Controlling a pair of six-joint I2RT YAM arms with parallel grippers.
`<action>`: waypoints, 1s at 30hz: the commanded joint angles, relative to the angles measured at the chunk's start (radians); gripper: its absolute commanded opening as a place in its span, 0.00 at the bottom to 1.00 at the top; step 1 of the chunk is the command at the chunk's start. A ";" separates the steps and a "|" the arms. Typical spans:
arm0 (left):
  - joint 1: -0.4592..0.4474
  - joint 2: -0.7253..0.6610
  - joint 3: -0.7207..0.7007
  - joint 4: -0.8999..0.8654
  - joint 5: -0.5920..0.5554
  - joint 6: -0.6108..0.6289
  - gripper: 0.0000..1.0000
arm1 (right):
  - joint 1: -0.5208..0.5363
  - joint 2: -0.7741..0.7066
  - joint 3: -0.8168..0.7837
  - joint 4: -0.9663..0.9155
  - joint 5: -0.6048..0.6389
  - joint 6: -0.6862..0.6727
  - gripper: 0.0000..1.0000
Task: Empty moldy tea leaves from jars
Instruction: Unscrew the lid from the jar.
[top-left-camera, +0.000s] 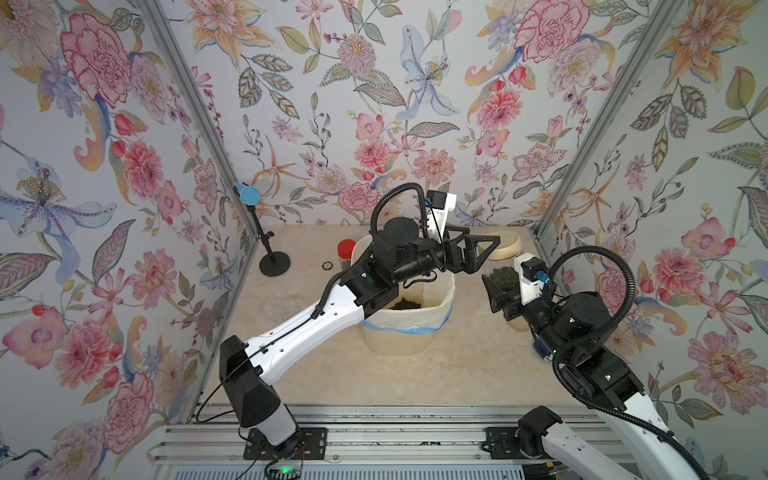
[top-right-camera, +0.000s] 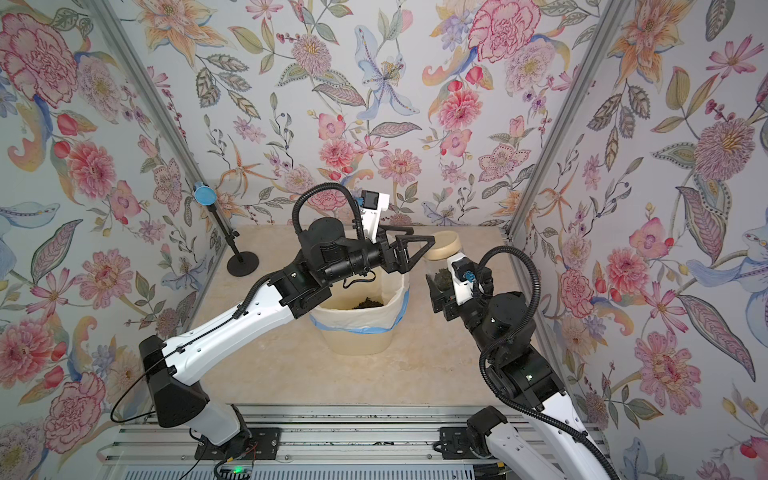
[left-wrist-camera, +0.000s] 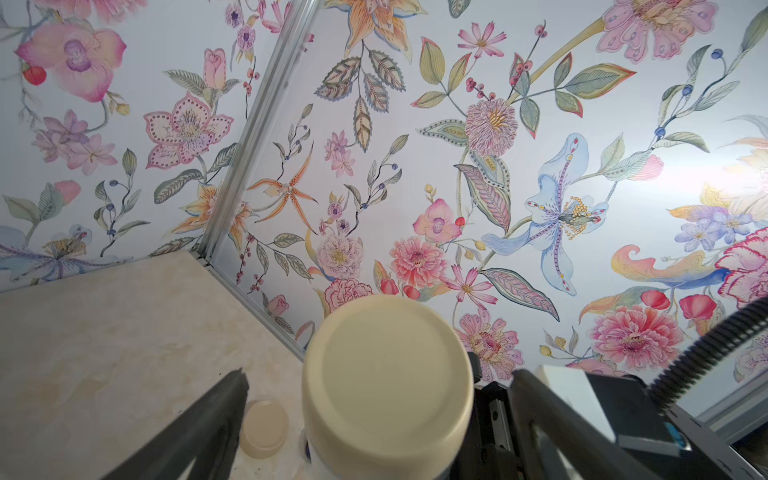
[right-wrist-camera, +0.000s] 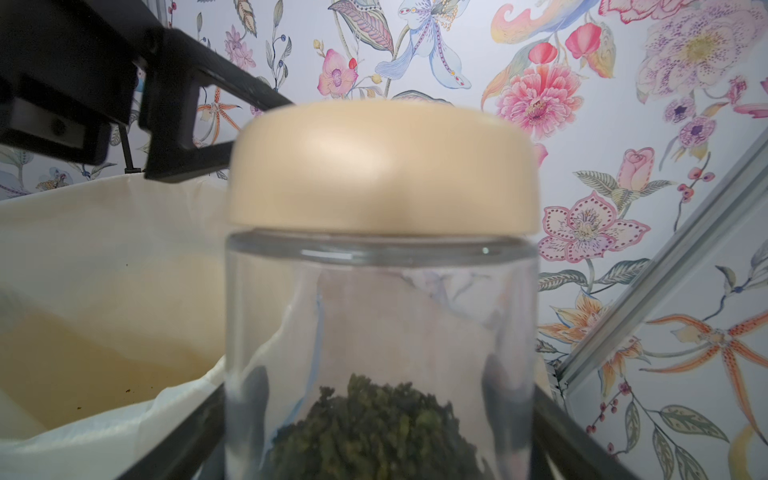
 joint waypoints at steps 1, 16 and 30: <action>0.000 0.021 0.036 0.030 0.032 -0.078 1.00 | -0.007 -0.026 0.050 0.108 0.013 0.037 0.54; -0.001 0.075 0.052 0.109 0.185 -0.143 1.00 | -0.025 -0.021 0.035 0.115 0.003 0.034 0.54; 0.000 0.119 0.123 0.051 0.229 -0.119 0.98 | -0.027 -0.024 0.024 0.114 -0.021 0.030 0.54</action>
